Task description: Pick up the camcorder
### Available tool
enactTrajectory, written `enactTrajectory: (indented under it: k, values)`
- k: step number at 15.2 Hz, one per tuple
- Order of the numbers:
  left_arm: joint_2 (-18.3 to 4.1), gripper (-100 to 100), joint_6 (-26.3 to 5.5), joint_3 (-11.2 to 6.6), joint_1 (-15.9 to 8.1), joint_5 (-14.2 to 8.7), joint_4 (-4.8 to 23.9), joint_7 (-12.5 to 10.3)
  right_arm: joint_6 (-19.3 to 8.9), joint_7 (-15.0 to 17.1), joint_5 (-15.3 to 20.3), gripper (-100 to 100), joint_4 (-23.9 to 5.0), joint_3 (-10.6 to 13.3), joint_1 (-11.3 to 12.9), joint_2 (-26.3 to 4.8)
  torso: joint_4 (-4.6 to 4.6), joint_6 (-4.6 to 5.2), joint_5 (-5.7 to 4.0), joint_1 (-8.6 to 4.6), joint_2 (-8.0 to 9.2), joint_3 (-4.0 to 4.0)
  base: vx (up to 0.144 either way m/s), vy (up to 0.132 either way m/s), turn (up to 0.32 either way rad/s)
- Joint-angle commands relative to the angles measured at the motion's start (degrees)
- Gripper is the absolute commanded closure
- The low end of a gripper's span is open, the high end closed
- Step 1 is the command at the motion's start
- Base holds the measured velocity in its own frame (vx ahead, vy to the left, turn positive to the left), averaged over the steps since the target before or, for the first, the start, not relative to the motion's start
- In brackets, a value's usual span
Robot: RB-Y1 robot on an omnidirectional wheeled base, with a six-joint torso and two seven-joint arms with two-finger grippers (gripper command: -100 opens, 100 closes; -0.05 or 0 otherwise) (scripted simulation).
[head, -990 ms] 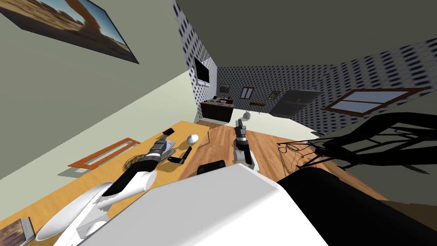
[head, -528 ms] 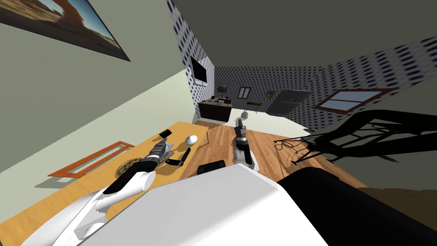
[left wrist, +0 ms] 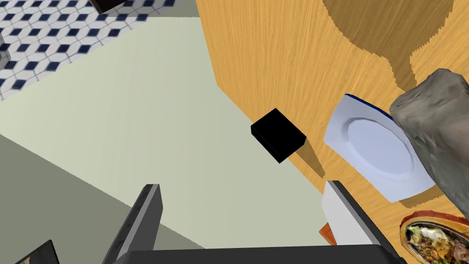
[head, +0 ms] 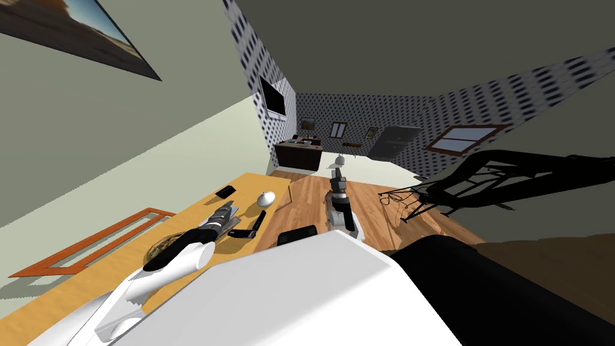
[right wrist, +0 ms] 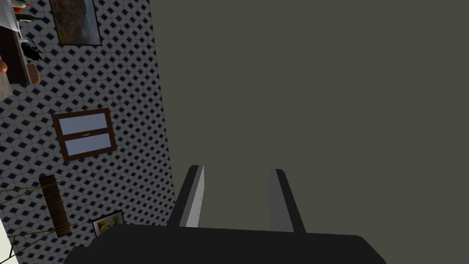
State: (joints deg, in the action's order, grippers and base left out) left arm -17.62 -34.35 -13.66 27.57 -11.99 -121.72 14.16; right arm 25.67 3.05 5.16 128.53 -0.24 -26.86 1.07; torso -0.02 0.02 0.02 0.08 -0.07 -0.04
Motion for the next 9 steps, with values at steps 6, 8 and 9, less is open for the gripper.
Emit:
enactTrajectory:
  k: [6, 8, 9]
  values:
    - [1.11, -100, -8.05, -2.1, 0.37, -1.59, 1.81, 1.71, 0.0, 0.0, 0.0, 0, 0.0, -0.01, -0.01, 0.0, 0.0, -0.04, 0.0, 0.0, 0.01, 0.0, 0.005, 0.022, -0.102]
    - [1.11, -100, -9.95, -2.1, 0.37, -1.59, 1.81, 1.71, 0.0, 0.0, 0.0, 0, 0.0, 0.0, 0.0, 0.0, 0.0, -0.01, 0.0, -0.01, 0.01, 0.01, 0.003, 0.02, -0.117]
    - [1.11, -100, -9.98, -2.1, 0.37, -1.59, 1.81, 1.71, 0.0, 0.0, 0.0, 0, 0.0, 0.0, -0.01, 0.0, 0.0, -0.03, 0.0, 0.0, 0.01, 0.01, 0.002, 0.015, -0.001]
